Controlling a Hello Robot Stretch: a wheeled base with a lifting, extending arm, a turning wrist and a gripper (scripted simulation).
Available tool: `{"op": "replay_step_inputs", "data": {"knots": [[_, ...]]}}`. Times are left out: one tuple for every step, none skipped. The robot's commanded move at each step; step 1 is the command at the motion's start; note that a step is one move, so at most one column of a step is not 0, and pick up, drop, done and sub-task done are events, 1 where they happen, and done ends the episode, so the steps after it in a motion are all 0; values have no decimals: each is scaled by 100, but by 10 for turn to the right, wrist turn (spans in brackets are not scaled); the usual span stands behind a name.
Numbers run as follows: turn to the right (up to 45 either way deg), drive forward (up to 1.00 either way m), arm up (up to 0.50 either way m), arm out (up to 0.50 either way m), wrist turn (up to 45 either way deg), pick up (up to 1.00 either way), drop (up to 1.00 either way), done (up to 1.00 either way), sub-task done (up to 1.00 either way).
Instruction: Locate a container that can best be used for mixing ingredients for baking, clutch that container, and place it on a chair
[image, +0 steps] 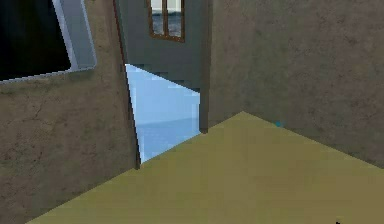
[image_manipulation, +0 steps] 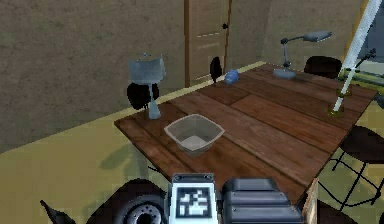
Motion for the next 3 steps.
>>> {"op": "replay_step_inputs", "data": {"knots": [[0, 0, 0, 34, 0, 0, 0, 0, 0], [0, 0, 0, 0, 450, 0, 0, 0, 0], [0, 0, 0, 0, 450, 0, 0, 0, 0]]}}
